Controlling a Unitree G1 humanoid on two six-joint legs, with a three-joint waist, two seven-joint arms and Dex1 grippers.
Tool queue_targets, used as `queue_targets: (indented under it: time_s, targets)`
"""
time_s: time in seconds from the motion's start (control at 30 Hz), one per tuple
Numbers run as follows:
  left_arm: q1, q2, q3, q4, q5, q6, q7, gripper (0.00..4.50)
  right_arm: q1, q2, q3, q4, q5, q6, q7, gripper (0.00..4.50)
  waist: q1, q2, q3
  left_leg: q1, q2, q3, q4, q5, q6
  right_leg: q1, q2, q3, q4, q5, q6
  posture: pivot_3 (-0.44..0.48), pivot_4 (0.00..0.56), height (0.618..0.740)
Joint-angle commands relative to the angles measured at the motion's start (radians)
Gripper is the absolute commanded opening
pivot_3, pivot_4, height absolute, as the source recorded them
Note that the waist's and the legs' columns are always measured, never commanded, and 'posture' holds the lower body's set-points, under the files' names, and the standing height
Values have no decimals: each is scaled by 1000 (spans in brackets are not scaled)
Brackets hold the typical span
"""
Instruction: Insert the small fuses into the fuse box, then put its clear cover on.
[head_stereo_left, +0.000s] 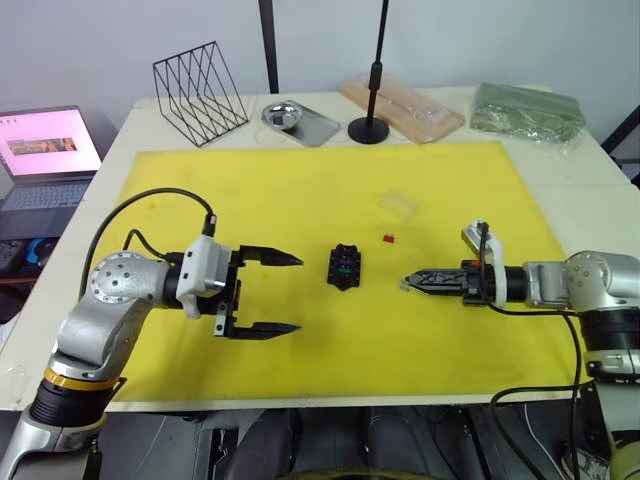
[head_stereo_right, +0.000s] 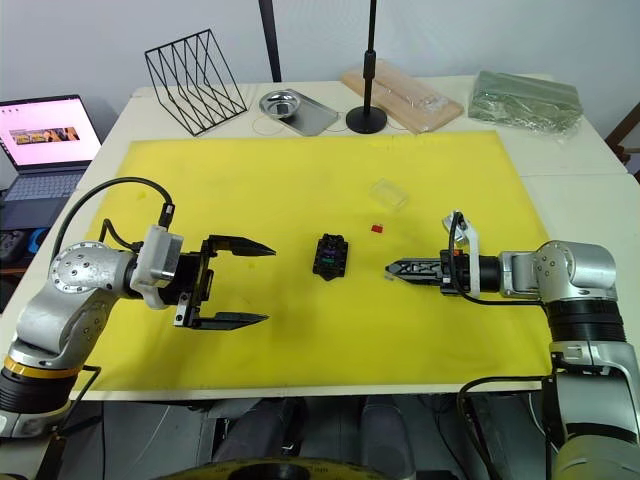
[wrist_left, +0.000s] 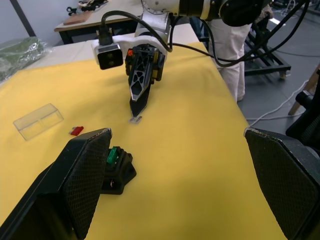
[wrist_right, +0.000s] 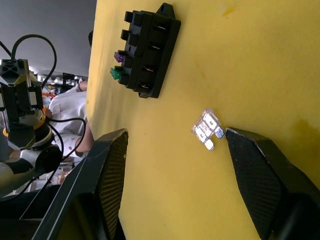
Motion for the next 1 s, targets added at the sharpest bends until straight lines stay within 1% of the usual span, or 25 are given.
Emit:
queue_targets:
  time_s: [0.03, 0.07, 0.13, 0.17, 0.23, 0.4, 0.5, 0.93, 1.0]
  targets:
    - [-7, 4, 5, -27, -6, -13, 6, 4500, 23, 12, -11, -2, -3, -8, -14, 3221, 0, 0, 0, 0, 0, 0, 0, 0, 0, 0, 0, 0, 0, 0, 0, 0, 150, 740]
    - [-6, 4, 4, -26, -4, -14, 6, 4500, 28, 13, -12, -4, -3, -10, -15, 3221, 0, 0, 0, 0, 0, 0, 0, 0, 0, 0, 0, 0, 0, 0, 0, 0, 150, 740]
    - [-3, 4, 4, -19, 0, -19, 4, 4500, 36, 20, -17, -4, -5, -11, -25, 2886, 0, 0, 0, 0, 0, 0, 0, 0, 0, 0, 0, 0, 0, 0, 0, 0, 150, 740]
    - [-3, 4, 5, -17, 0, -19, 5, 4500, 36, 25, -23, -1, -6, -10, -34, 2658, 0, 0, 0, 0, 0, 0, 0, 0, 0, 0, 0, 0, 0, 0, 0, 0, 150, 740]
    - [-3, 4, 6, -17, 1, -19, 6, 4500, 36, 31, -32, 3, -3, -6, -46, 1983, 0, 0, 0, 0, 0, 0, 0, 0, 0, 0, 0, 0, 0, 0, 0, 0, 150, 740]
    - [0, 6, 7, -18, 0, -14, 10, 4500, 41, 38, -42, 3, -5, -15, -55, 1983, 0, 0, 0, 0, 0, 0, 0, 0, 0, 0, 0, 0, 0, 0, 0, 0, 150, 740]
    - [-3, 7, 8, -18, -2, -13, 9, 4500, 40, 45, -46, 5, -8, -14, -64, 1486, -1, 0, 0, 0, 0, 0, 0, 0, 0, 0, 0, 0, 0, 0, 0, 0, 150, 740]
    - [-10, 5, 3, -23, -6, -4, 11, 4500, 59, 53, -52, -9, -11, -13, -82, 1486, 0, 0, 0, 0, 0, 0, 0, 0, 0, 0, 0, 0, 0, 0, 0, 0, 150, 740]
    - [-8, 4, 2, -26, -7, -3, 13, 4500, 65, 55, -51, -14, -14, -17, -89, 1114, 0, 0, 0, 0, 0, 0, 0, 0, 0, 0, 0, 0, 0, 0, 0, 0, 150, 740]
